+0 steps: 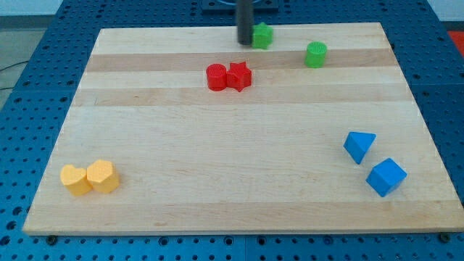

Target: Place green star to the top right of the board

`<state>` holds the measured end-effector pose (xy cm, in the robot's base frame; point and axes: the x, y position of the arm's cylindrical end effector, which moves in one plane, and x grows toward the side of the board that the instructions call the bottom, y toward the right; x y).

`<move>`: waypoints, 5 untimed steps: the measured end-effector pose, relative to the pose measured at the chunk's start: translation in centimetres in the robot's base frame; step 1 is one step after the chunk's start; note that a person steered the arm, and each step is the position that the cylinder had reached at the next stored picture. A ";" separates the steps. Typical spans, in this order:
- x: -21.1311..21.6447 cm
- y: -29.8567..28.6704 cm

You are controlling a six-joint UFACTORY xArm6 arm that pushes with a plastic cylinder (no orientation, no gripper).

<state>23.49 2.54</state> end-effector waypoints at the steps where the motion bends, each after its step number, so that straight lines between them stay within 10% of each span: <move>1: -0.5 0.7; 5: 4.8 14.2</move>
